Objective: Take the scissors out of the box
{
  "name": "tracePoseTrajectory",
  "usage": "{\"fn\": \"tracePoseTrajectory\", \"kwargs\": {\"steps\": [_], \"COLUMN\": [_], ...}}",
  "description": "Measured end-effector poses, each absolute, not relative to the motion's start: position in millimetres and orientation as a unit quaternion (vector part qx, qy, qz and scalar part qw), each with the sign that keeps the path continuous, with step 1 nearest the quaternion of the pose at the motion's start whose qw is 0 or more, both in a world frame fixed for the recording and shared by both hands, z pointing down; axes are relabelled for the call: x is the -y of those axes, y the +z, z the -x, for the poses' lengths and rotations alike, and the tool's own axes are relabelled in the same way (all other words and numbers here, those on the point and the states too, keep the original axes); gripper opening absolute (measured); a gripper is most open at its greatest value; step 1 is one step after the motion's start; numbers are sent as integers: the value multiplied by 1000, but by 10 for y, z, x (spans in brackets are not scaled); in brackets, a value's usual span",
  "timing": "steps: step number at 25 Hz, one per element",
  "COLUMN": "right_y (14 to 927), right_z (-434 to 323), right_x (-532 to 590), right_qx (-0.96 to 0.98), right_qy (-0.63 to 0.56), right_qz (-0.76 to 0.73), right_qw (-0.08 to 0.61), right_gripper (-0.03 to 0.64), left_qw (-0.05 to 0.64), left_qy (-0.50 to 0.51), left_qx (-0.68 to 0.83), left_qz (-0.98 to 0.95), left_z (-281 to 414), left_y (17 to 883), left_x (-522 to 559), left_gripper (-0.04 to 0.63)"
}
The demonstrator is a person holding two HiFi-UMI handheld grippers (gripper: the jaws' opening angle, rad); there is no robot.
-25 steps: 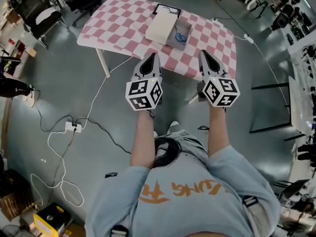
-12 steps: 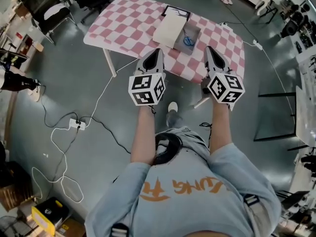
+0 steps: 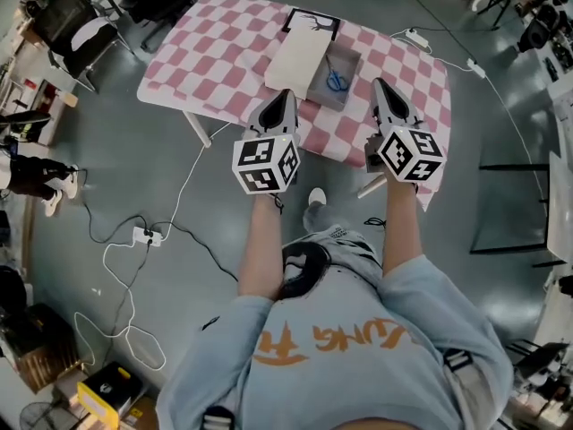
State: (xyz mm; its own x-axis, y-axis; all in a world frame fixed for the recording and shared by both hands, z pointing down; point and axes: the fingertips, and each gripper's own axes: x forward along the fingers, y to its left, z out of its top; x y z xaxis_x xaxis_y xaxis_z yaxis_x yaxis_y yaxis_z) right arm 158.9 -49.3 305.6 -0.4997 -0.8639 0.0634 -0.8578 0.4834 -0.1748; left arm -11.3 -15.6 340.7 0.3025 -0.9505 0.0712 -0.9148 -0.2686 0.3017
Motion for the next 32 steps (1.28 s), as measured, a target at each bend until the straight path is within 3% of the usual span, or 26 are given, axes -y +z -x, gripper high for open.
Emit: {"fn": "tracePoseTrajectory", "kwargs": {"steps": [11,22,32], "right_y": [3558,3883,4343], "right_z": [-1892,-2299,-1995], "right_x": [1667,2379,2555], "right_qx": [-857,-847,-850], "right_qy": [-162,-212,-264], "right_qz": [489,488,456], "right_qw": [2,14,-19], "right_gripper": [-2,-2,-2], "left_qw": [186,185,226], "left_qy": [-9,32,55], "left_qx": [596,587,585], "left_qz": [-781,-788,-777], "left_z": [-231,-677,-535], "left_y": [3788,3880,4298], "left_x": [1235,1905,2082], "left_gripper": [17,17,17]}}
